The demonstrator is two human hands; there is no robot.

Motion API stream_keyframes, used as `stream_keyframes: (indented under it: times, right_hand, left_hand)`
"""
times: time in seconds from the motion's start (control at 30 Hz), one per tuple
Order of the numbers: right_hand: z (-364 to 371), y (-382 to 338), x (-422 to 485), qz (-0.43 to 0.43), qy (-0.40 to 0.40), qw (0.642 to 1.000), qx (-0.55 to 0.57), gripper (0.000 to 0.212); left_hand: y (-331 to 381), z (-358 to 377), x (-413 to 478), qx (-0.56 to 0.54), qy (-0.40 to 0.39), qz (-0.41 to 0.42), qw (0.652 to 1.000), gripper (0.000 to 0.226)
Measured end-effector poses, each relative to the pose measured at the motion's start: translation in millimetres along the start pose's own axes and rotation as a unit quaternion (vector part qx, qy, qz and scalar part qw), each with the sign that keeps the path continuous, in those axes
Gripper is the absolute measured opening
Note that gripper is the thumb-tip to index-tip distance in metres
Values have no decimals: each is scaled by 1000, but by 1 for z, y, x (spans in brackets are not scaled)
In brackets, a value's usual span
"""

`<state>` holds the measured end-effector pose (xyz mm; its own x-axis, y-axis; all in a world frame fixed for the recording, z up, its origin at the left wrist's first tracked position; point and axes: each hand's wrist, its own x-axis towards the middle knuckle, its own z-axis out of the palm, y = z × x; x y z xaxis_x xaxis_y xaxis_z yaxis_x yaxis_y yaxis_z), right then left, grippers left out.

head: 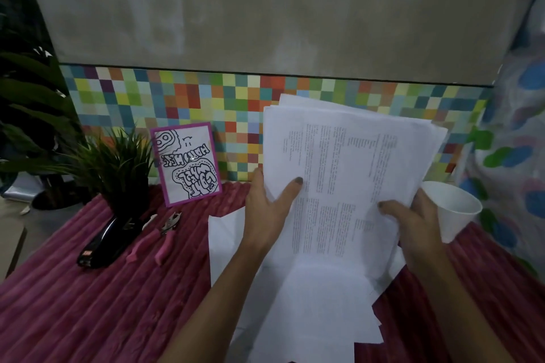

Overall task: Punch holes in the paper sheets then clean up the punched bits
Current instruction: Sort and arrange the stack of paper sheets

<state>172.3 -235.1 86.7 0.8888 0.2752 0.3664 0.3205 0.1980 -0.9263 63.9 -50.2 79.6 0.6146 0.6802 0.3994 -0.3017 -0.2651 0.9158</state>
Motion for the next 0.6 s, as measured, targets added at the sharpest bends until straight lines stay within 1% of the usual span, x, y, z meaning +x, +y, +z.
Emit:
stream_keyframes:
  times: [0.07,0.17,0.23,0.3,0.37,0.43,0.5,0.57,0.6]
  right_hand:
    - [6,7,-7,18,12,1000,-9,35]
    - [8,6,-11,-10,56,998,19,27]
    - [5,9,-9,-33,69,997,14,32]
    - [3,17,-13,-24,65,998,-12,36]
    - [3,28,-24,-17,56,998,-36,34]
    - [4,33,-34,-34,60,996,-64,32]
    - [2,31,-36,-49,67,992,-97,31]
    - [-6,27,-31,-48,94,989,-104,27]
    - [-13,23,-28,-49,114,988,-96,29]
  left_hand:
    - [-4,3,-5,9,0,-14,1000,34]
    - [0,4,-6,-26,25,-1,999,27]
    - [1,4,-6,-39,24,6,999,29]
    - [-4,6,-12,-13,4,-9,1000,33]
    - [-17,7,-21,9,-8,-27,1000,31]
    - [-25,8,-28,3,-12,-30,999,32]
    - [-24,7,-28,16,-37,-27,999,34]
    - [-17,2,-21,69,-72,-56,993,19]
    - [-16,-3,-16,112,-75,-83,987,19]
